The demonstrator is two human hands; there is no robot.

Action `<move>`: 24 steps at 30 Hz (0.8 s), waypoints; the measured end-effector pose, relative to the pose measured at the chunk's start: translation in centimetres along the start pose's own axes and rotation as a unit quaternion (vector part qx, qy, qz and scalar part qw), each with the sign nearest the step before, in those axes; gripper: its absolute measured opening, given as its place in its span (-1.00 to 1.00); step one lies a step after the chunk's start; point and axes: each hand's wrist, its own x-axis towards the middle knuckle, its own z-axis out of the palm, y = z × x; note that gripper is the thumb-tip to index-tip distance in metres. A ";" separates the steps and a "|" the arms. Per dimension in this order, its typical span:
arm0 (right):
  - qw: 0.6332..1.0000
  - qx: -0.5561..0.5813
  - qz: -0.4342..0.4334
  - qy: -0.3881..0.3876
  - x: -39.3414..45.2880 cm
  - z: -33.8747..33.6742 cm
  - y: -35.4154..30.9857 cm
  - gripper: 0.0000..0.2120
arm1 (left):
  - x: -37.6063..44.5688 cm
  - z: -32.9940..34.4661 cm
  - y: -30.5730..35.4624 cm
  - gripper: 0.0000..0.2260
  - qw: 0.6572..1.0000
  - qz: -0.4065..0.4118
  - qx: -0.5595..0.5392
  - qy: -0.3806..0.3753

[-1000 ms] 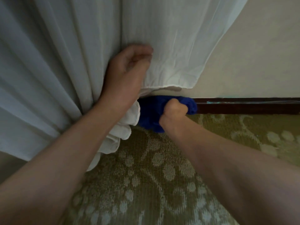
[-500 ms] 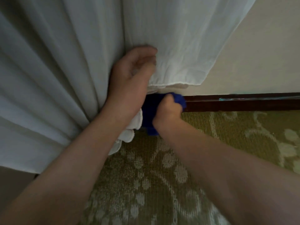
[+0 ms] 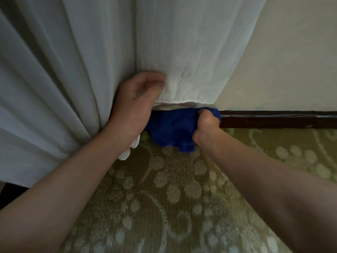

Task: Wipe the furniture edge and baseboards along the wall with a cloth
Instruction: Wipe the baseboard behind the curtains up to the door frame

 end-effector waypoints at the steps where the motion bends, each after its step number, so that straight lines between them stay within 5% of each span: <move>1: 1.000 -0.009 -0.008 0.026 0.6 -1.4 -0.8 -0.59 | 0.1 0.5 0.1 -0.86 1.000 0.000 -0.001 -0.003; 5: 0.998 0.006 -0.018 0.063 2.0 -2.7 -1.6 -0.56 | 0.2 2.6 0.2 -0.86 1.000 0.002 0.012 -0.024; 12: 0.996 0.001 0.026 -0.083 1.0 -1.1 0.3 -0.45 | 0.0 6.5 -0.5 -0.76 0.996 0.028 0.083 -0.006; 16: 0.999 -0.002 -0.017 -0.031 3.6 -5.2 -2.5 -0.72 | 1.1 6.3 0.0 -0.87 0.998 0.026 0.065 -0.005; 20: 0.998 -0.048 -0.037 0.030 4.6 -4.7 -2.4 -0.60 | 1.3 5.7 -0.1 -0.93 0.999 0.019 0.048 0.012; 24: 0.998 -0.059 -0.029 -0.011 3.6 -3.8 -1.8 -0.58 | 0.7 6.4 -0.4 -0.92 0.998 0.015 0.066 -0.015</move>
